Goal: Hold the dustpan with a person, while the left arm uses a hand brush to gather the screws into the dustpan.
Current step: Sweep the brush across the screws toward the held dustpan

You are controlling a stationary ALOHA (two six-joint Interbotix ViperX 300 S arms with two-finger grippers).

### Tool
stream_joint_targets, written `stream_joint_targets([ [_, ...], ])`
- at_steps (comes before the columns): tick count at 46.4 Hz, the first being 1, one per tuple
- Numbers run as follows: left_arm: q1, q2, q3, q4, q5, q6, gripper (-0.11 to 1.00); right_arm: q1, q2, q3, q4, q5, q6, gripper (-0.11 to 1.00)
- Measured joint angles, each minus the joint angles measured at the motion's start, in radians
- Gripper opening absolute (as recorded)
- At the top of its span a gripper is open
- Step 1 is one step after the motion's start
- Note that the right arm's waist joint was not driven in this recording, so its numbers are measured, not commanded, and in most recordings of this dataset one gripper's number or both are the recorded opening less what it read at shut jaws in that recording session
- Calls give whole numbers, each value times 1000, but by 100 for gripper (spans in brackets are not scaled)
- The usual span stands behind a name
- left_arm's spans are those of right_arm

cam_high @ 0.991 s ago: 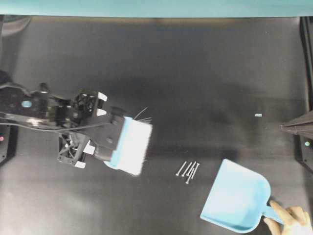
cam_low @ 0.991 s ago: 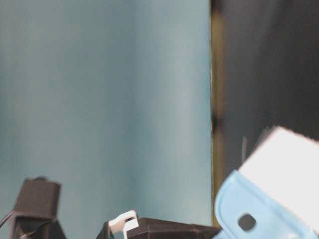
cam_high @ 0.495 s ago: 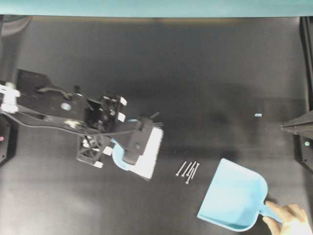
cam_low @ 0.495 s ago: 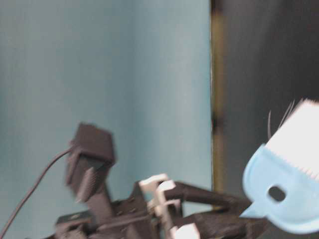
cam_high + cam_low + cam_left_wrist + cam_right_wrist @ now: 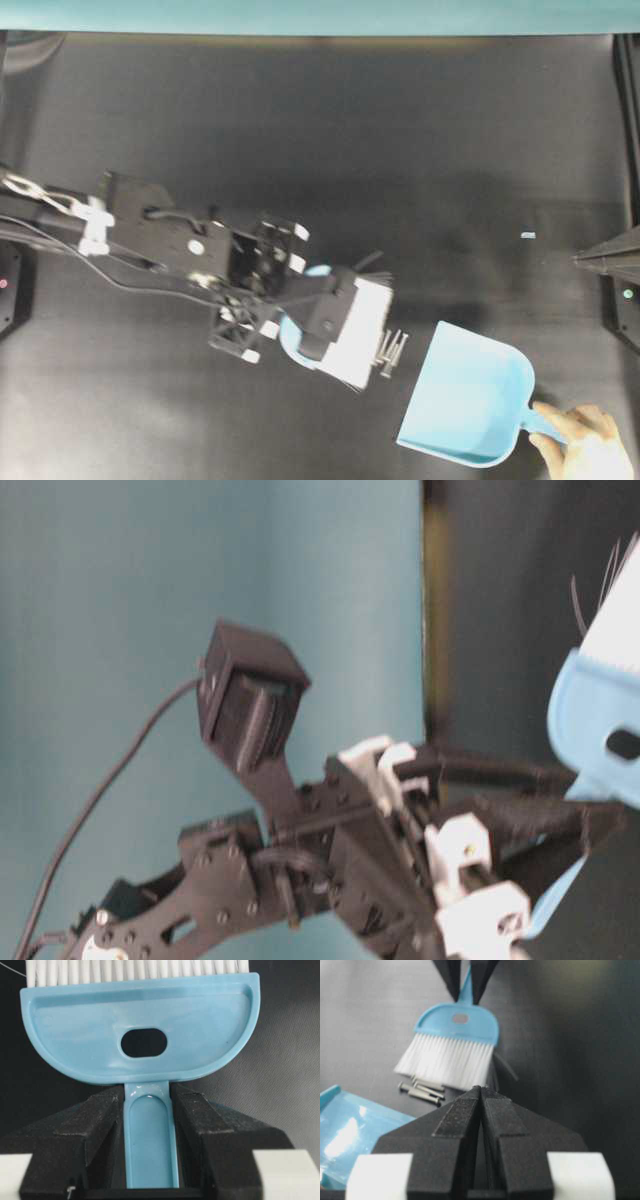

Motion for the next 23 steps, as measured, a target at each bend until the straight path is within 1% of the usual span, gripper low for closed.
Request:
stream_joint_targets([
  [10, -38, 86, -132, 0, -9, 0, 31, 0, 0, 0, -2, 2, 0, 0],
  [15, -38, 118, -172, 0, -18, 5, 31, 0, 0, 0, -2, 0, 0, 0],
  [23, -29, 169, -236, 0, -69, 5, 31, 0, 0, 0, -2, 0, 0, 0],
])
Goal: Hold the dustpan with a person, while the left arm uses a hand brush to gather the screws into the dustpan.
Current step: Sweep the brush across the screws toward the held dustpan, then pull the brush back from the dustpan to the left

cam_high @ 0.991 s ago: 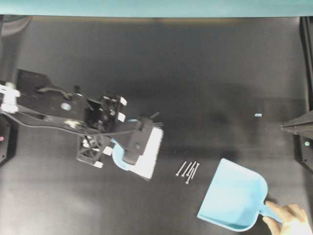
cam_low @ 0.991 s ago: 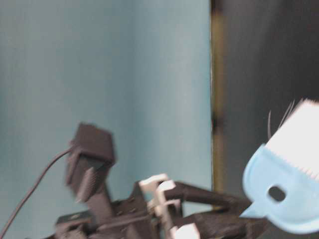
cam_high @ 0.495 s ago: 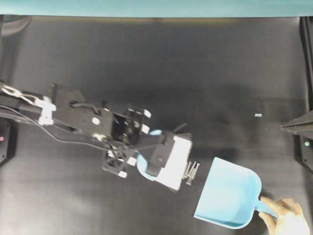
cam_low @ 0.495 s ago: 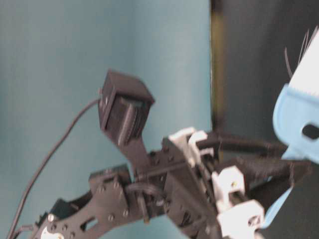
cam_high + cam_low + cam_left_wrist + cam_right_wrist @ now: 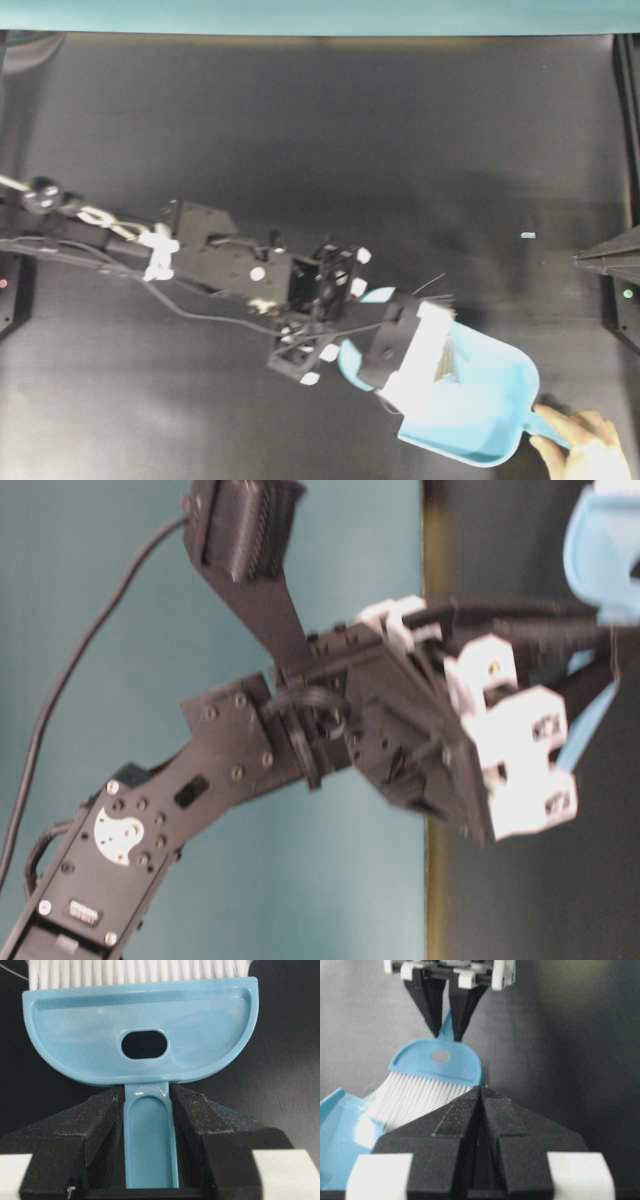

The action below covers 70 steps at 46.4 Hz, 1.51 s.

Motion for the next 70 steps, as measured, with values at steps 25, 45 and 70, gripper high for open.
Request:
stream_joint_targets([
  [25, -9, 146, -218, 2, -71, 51, 31, 0, 0, 0, 0, 0, 0, 0],
  [45, -15, -11, -212, 2, 31, 49, 31, 0, 0, 0, 0, 2, 0, 0],
  [70, -18, -387, 202, 0, -63, -9, 31, 0, -2, 0, 0, 0, 0, 0],
])
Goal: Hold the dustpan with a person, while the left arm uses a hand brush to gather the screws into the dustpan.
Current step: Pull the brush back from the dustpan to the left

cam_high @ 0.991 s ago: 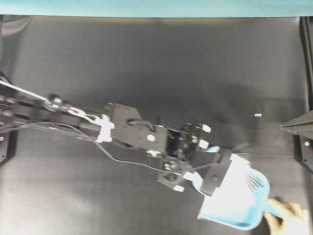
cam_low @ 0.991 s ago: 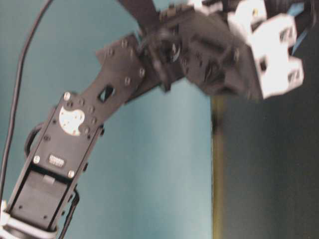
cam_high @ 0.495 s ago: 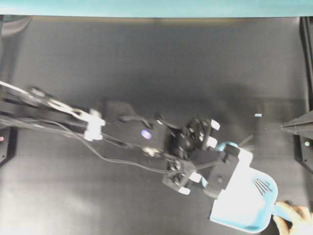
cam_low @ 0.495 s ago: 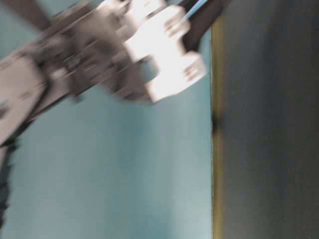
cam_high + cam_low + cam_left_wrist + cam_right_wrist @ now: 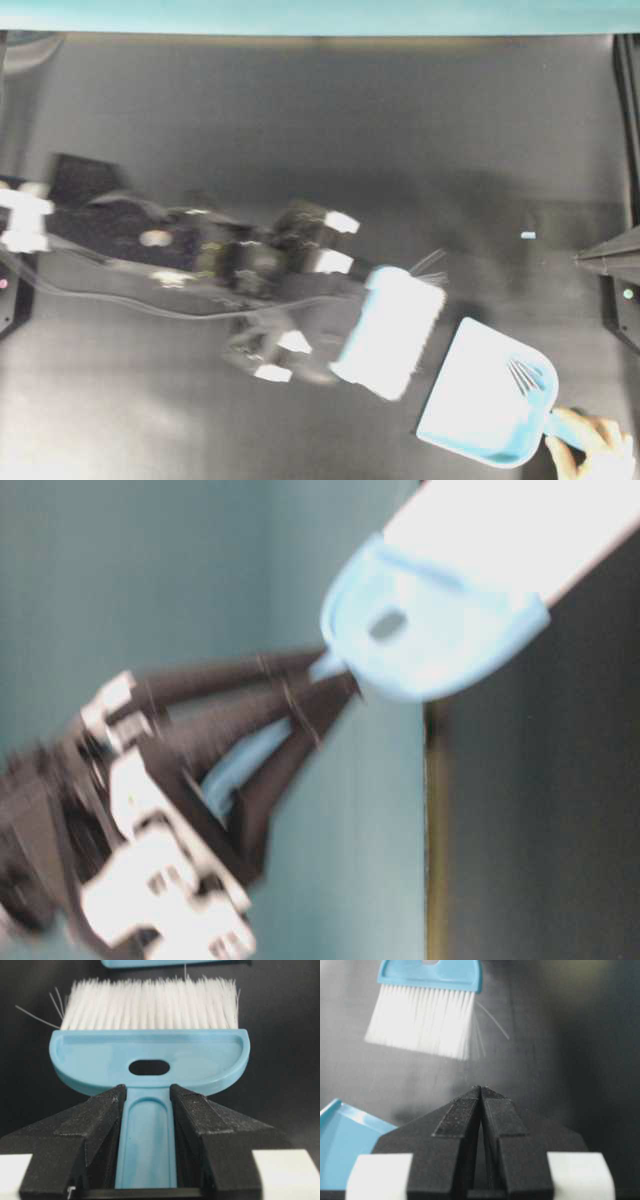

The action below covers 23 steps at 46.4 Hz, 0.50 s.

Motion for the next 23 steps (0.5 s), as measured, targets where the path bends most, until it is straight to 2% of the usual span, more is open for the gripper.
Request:
stream_joint_targets([
  [14, 52, -230, 364, -2, -331, -166, 31, 0, 0, 0, 2, 0, 0, 0],
  [23, 72, -278, 506, 0, -439, -204, 31, 0, -2, 0, 2, 0, 0, 0],
])
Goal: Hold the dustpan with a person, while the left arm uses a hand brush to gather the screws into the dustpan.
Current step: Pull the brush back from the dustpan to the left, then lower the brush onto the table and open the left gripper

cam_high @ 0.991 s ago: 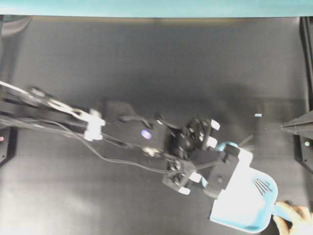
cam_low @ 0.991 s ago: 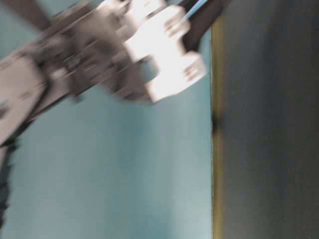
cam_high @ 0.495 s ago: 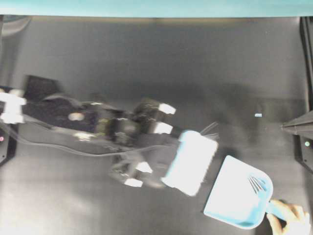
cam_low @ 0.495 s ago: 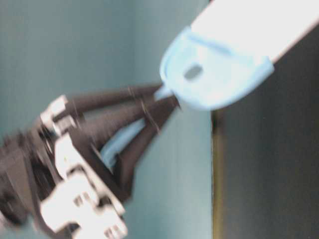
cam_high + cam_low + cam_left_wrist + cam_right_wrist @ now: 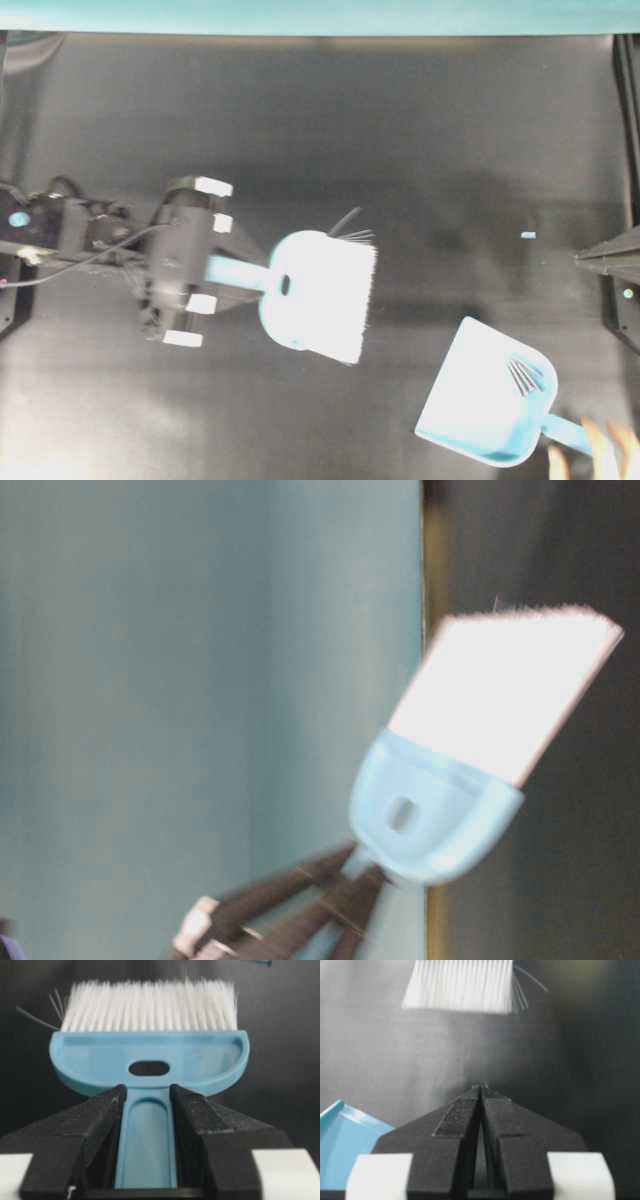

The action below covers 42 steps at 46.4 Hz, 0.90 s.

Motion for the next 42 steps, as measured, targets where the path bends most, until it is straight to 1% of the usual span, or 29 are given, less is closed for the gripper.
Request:
stream_joint_targets([
  [7, 9, 32, 52, 0, -51, 0, 31, 0, 0, 0, 0, 0, 0, 0],
  [19, 18, 57, 66, 0, -86, 2, 31, 0, 0, 0, 0, 0, 0, 0],
  [32, 34, 69, 123, -2, -192, 2, 31, 0, 0, 0, 0, 0, 0, 0],
  [42, 40, 94, 132, 0, -222, 0, 31, 0, 0, 0, -2, 0, 0, 0],
])
